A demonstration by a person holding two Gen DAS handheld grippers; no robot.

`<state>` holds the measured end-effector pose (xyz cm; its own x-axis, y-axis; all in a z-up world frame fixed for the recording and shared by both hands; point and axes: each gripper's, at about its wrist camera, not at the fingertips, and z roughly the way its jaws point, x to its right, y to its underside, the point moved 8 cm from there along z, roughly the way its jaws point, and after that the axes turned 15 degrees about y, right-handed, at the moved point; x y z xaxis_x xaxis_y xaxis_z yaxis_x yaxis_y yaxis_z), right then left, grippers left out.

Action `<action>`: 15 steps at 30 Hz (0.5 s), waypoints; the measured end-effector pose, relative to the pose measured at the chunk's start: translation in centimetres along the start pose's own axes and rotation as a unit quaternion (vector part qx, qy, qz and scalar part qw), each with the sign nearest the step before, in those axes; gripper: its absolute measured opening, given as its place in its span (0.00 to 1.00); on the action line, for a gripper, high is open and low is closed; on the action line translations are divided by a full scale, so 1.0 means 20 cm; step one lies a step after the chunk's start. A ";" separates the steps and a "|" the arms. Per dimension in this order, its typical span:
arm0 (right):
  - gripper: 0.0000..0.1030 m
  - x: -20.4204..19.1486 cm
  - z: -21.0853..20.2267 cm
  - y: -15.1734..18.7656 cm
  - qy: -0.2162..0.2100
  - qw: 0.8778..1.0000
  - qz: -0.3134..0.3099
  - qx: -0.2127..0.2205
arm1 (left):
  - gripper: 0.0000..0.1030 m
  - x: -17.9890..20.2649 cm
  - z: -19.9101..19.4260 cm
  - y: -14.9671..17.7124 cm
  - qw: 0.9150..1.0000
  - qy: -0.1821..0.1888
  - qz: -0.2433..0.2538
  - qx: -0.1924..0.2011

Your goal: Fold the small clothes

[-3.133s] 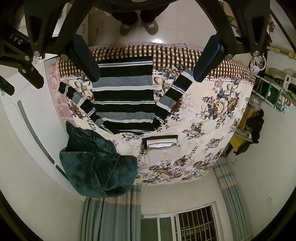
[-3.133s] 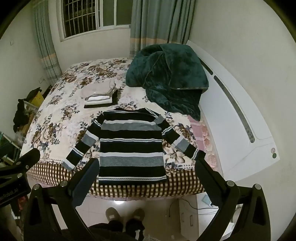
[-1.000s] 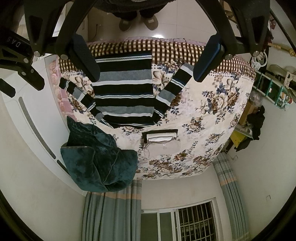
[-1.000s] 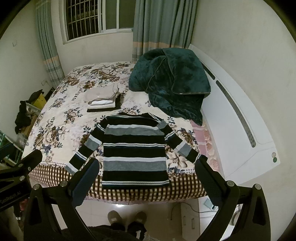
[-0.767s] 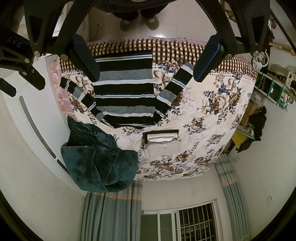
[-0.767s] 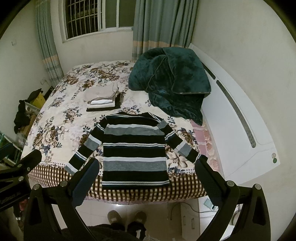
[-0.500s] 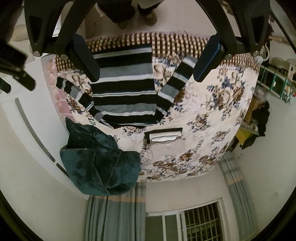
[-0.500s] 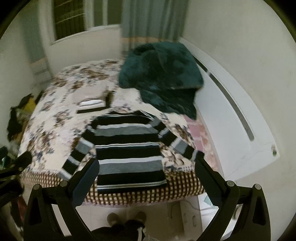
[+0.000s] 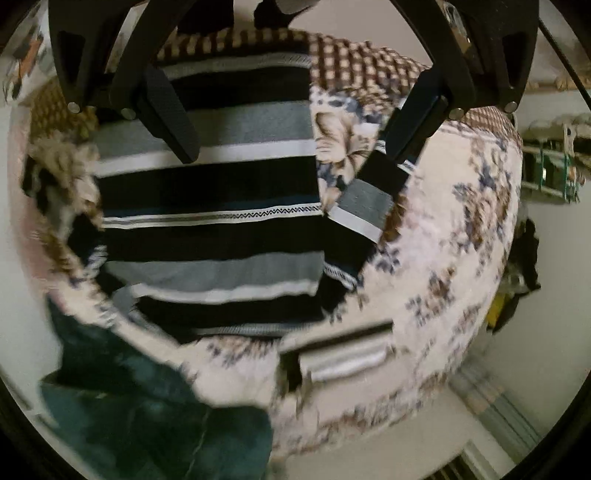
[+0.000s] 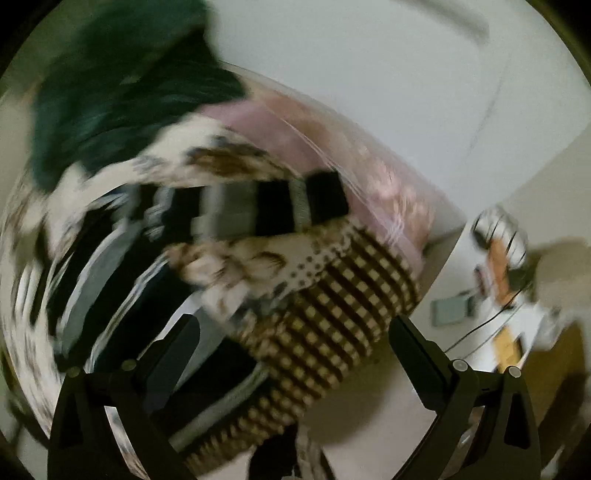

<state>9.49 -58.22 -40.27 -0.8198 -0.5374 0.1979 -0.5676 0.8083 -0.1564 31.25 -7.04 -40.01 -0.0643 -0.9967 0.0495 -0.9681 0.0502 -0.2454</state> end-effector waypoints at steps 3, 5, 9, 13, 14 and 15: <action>0.94 0.06 0.46 -0.19 -0.002 0.996 0.077 -0.047 | 1.00 -0.03 0.32 -0.01 0.999 -0.006 -0.035 -0.036; 0.89 0.07 0.67 -0.26 0.001 0.991 0.115 -0.069 | 1.00 -0.04 0.53 0.00 0.997 -0.011 -0.056 -0.058; 0.87 0.09 1.09 -0.39 -0.017 0.975 0.195 -0.108 | 1.00 -0.06 0.83 0.03 0.993 -0.016 -0.079 -0.086; 0.57 0.00 1.30 -0.48 -0.061 0.962 0.242 -0.110 | 1.00 -0.08 1.03 0.06 0.990 -0.006 -0.095 -0.101; 0.34 -0.03 1.29 -0.51 -0.046 0.966 0.236 -0.090 | 1.00 -0.06 1.06 0.04 0.990 -0.003 -0.095 -0.102; 0.24 -0.05 1.26 -0.53 -0.036 0.970 0.228 -0.070 | 1.00 -0.08 1.08 0.05 0.990 -0.001 -0.097 -0.100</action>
<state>14.41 -72.28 -63.24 -0.9895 -0.1266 0.0701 -0.1320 0.9881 -0.0787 35.59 -6.80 -61.20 0.1280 -0.9889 0.0756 -0.9908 -0.1309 -0.0350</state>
